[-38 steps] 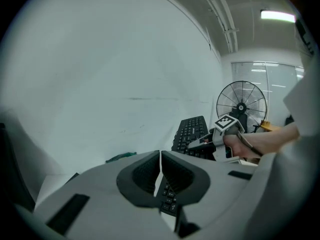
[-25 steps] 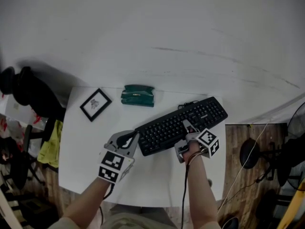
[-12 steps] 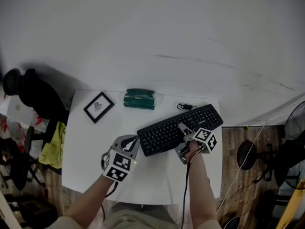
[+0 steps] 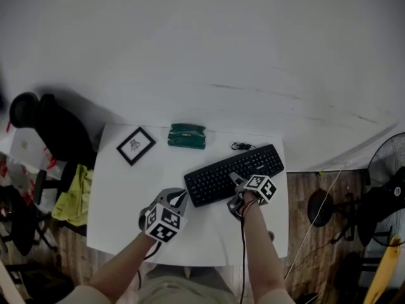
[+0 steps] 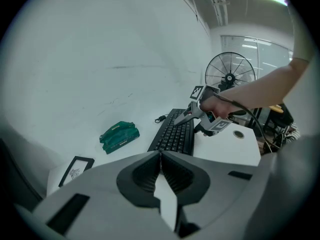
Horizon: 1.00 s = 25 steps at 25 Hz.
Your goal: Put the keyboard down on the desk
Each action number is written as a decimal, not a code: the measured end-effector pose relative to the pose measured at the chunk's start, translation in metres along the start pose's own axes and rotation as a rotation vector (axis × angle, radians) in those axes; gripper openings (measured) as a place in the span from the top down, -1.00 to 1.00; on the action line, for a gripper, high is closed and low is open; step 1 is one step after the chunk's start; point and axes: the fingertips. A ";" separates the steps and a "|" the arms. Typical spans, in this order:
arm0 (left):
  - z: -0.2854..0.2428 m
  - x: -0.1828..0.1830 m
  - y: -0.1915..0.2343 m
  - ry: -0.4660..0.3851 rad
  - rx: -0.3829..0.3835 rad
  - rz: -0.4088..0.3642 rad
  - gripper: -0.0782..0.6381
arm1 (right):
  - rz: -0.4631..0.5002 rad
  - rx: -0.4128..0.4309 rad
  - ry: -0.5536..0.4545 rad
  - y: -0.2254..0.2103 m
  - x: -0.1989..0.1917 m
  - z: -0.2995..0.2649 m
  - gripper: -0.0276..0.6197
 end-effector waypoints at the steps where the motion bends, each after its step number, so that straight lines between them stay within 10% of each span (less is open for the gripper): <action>1: 0.003 -0.001 -0.001 -0.001 -0.004 0.010 0.70 | 0.009 -0.010 0.000 -0.003 -0.004 0.003 -0.57; 13: 0.049 0.031 0.029 -0.072 0.071 0.028 0.70 | 0.163 0.128 -0.090 0.034 0.000 0.086 -0.57; 25: 0.098 0.100 0.058 -0.194 0.182 0.001 0.70 | 0.521 0.370 -0.278 0.142 0.007 0.232 -0.52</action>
Point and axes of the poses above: the fingertips, and each gripper's own axes: z backward along the fingers, y to its left, x out of its top, and after that the axes turned 15 degrees about -z, right-handed
